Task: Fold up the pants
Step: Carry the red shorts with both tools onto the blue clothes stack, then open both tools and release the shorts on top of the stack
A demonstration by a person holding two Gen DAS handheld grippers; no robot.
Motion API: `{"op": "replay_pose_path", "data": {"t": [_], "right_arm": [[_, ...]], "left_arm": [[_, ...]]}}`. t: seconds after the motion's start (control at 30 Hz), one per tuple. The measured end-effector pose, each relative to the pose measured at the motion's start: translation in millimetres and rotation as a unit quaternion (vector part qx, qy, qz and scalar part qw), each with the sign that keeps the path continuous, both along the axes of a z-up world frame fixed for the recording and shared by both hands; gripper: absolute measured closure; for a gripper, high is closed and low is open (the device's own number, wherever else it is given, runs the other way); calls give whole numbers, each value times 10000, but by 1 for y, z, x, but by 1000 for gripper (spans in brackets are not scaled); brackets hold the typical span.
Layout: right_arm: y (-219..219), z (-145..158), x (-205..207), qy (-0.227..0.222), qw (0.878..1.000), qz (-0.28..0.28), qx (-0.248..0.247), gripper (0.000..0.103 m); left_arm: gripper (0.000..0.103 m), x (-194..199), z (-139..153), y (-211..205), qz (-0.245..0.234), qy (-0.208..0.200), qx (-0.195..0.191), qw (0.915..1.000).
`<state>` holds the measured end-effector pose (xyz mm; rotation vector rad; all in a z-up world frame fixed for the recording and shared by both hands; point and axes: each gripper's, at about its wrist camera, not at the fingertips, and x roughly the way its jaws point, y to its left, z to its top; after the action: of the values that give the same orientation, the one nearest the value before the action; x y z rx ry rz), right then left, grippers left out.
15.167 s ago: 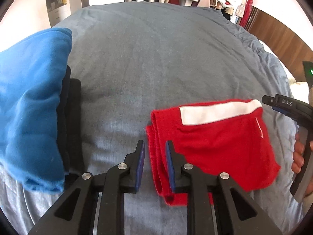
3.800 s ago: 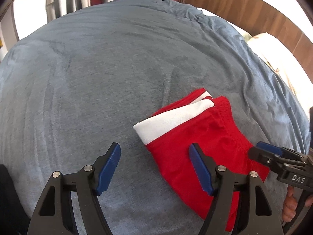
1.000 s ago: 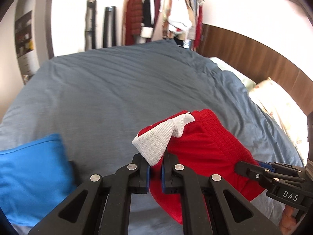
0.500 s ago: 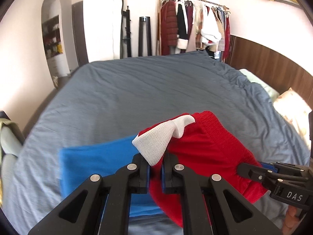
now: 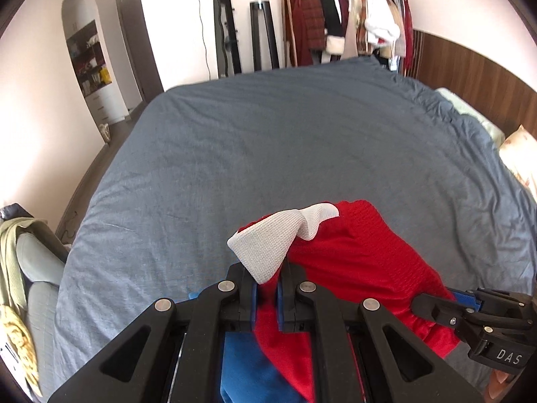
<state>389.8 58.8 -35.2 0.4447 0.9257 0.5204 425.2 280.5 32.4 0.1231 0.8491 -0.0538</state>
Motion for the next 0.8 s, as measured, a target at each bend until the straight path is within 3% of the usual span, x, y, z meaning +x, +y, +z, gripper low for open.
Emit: {"op": "replay_pose_path", "data": {"t": [0.17, 0.27, 0.37, 0.4, 0.53, 0.67, 0.8], "right_arm": [[6, -23, 17, 196, 9997, -85, -122, 81], [6, -34, 27, 358, 9991, -126, -205, 78], [4, -40, 26, 434, 9980, -145, -430, 67], [4, -40, 26, 441, 9973, -184, -558, 65], [-1, -43, 25, 506, 9957, -242, -739, 63], [-4, -42, 24, 540, 9944, -265, -874, 62], [-1, -33, 21, 415, 9944, -258, -934, 62]], "left_arm": [[93, 10, -20, -1, -163, 151, 199, 9996], [85, 13, -29, -2, -267, 250, 282, 9989], [68, 18, -35, 2, -305, 366, 390, 9981], [55, 19, -36, 2, -285, 405, 531, 9974], [39, 19, -32, 4, -361, 453, 733, 9956], [35, 15, -20, 6, -462, 487, 868, 9940], [32, 3, 1, 7, -709, 421, 575, 9949]]}}
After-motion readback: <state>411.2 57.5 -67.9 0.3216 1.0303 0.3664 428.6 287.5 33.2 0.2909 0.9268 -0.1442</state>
